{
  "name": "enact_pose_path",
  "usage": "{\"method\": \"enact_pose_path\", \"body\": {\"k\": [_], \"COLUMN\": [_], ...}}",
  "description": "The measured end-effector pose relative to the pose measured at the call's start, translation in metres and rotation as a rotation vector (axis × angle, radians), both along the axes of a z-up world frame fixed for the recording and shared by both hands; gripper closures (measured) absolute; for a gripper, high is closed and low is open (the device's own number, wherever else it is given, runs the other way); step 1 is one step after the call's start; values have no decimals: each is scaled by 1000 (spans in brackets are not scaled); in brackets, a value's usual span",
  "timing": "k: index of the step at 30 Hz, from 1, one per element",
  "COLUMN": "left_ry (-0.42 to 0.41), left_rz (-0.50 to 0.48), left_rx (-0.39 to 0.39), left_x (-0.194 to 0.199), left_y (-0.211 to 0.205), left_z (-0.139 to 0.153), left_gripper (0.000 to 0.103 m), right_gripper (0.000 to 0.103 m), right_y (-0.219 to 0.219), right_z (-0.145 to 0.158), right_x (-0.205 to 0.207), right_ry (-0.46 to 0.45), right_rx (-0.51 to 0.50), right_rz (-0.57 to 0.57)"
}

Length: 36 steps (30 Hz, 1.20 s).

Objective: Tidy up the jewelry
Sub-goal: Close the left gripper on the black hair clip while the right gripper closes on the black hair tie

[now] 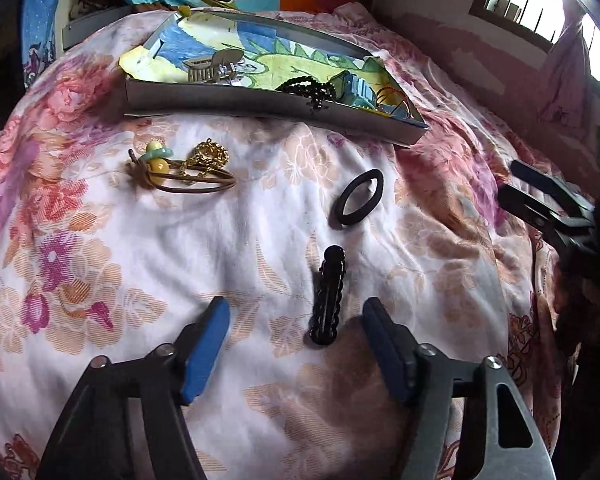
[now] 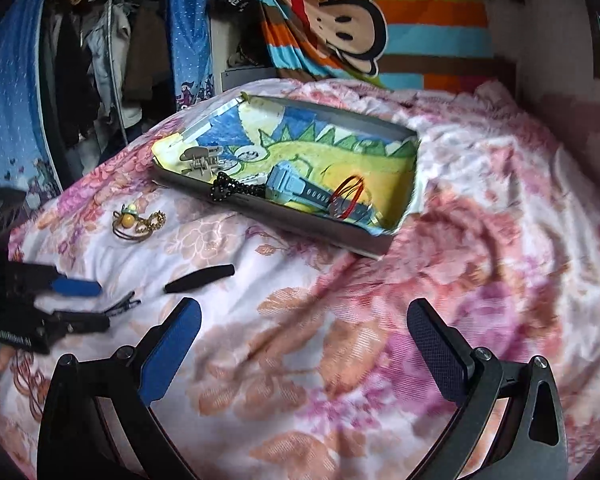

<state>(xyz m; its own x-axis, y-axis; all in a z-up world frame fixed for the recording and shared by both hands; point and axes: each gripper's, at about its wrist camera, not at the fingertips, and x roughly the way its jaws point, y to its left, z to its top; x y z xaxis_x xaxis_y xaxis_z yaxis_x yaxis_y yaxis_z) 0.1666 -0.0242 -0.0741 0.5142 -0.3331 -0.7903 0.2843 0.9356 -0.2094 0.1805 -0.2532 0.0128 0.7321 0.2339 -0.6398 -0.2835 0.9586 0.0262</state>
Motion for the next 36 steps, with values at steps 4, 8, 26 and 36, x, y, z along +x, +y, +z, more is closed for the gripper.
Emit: {"method": "enact_pose_path", "body": {"k": [4, 8, 26, 36], "left_ry": [-4, 1, 29, 43], "left_rz": [-30, -40, 223, 221], "left_rx": [9, 4, -203, -217], "left_x": [1, 4, 18, 20], "left_y": [-6, -9, 43, 44], "left_z": [-3, -4, -14, -19], "left_gripper": [63, 87, 93, 93], "right_gripper": [2, 2, 49, 85], "right_y": [8, 14, 66, 66], "right_z": [-16, -26, -50, -67], "right_x": [16, 24, 50, 59], "right_ry": [53, 85, 133, 211], "right_rx": [44, 93, 134, 199], "right_rz": [-4, -11, 135, 153]}}
